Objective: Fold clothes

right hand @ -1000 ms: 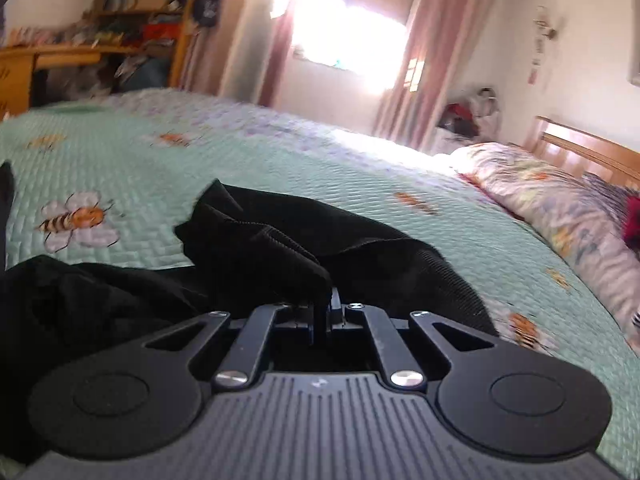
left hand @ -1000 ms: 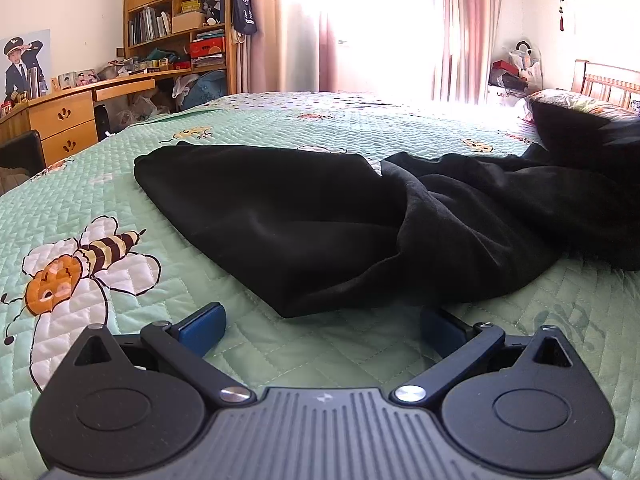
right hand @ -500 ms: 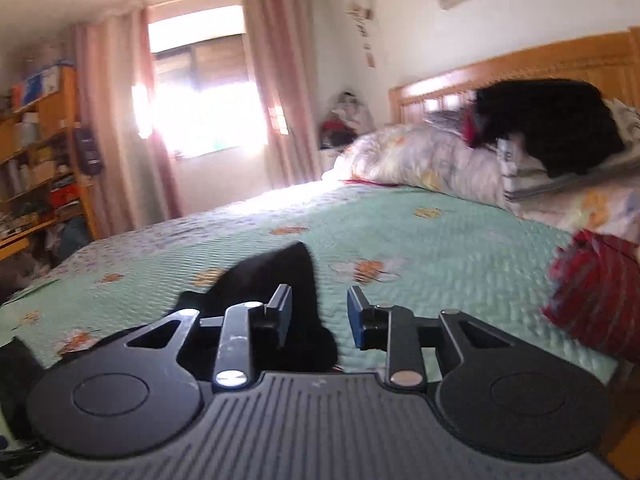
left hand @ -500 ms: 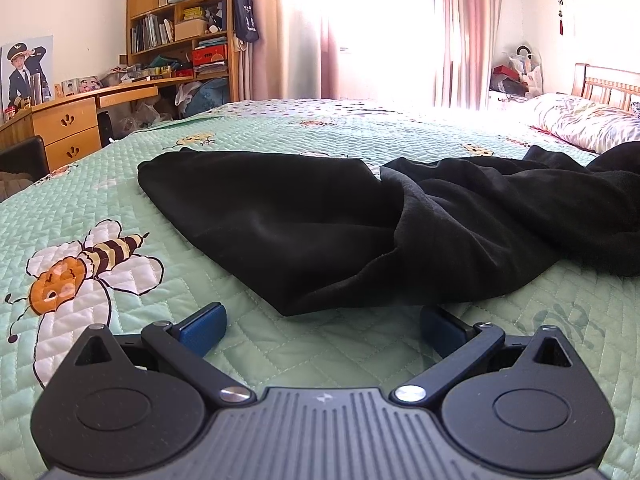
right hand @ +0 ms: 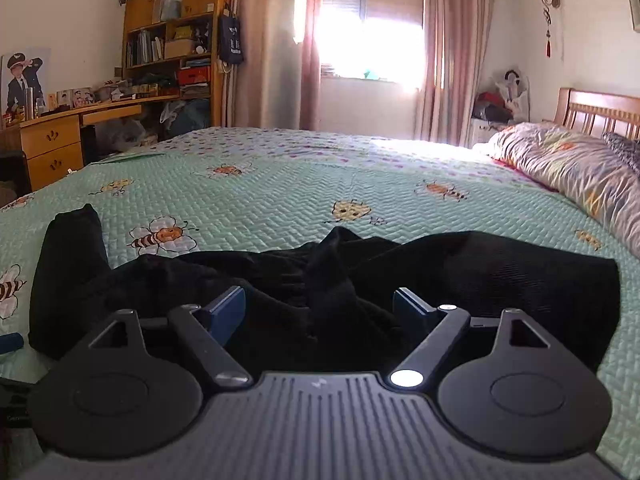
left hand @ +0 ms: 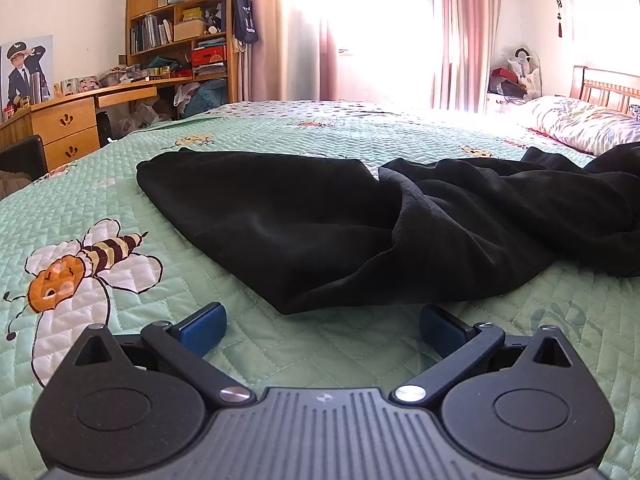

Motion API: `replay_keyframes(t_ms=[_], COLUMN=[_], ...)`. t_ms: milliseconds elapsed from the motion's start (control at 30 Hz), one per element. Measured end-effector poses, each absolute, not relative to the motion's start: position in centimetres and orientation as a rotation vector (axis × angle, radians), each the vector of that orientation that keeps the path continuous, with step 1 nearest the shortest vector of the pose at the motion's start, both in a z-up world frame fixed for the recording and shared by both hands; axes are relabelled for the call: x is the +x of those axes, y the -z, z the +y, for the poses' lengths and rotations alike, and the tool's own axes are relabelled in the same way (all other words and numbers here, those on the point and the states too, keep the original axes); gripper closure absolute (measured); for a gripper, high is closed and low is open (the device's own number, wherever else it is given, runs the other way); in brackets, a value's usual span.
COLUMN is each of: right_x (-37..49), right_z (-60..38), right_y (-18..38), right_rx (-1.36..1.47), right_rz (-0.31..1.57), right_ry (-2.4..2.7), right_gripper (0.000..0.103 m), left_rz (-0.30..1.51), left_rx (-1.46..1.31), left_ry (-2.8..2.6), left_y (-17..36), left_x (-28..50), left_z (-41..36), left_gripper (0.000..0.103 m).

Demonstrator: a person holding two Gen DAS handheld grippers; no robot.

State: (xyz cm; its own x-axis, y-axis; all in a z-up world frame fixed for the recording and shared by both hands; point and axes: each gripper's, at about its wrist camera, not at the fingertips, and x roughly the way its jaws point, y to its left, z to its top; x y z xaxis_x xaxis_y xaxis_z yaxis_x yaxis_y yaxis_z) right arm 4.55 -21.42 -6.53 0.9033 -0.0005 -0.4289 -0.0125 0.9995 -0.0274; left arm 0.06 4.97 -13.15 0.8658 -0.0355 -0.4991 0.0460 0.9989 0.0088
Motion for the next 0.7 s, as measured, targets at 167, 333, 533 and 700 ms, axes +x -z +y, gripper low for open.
replay_keyframes(t_ms=[167, 333, 533, 700], right_x=[9.6, 11.5, 8.0, 0.6], right_z=[-21.4, -24.2, -23.4, -21.5], right_y=[8.6, 9.4, 8.5, 5.7], right_rx=[-0.019, 0.200, 0.235, 0.197], right_rz=[0.563, 0.642, 0.567, 0.437], right_ry=[-0.002, -0.055, -0.108, -0.207], right_gripper=[0.043, 0.089, 0.098, 0.098], left_rz=[0.526, 0.531, 0.535, 0.531], left_rx=[0.016, 0.015, 0.020, 0.018], left_ry=[0.047, 0.049, 0.047, 0.047], left_y=[13.1, 13.1, 13.1, 13.1], left_x=[0.1, 0.3, 0.4, 0.3], left_z=[5.1, 5.1, 5.0, 5.1], left_gripper=[0.001, 0.000, 0.001, 0.001])
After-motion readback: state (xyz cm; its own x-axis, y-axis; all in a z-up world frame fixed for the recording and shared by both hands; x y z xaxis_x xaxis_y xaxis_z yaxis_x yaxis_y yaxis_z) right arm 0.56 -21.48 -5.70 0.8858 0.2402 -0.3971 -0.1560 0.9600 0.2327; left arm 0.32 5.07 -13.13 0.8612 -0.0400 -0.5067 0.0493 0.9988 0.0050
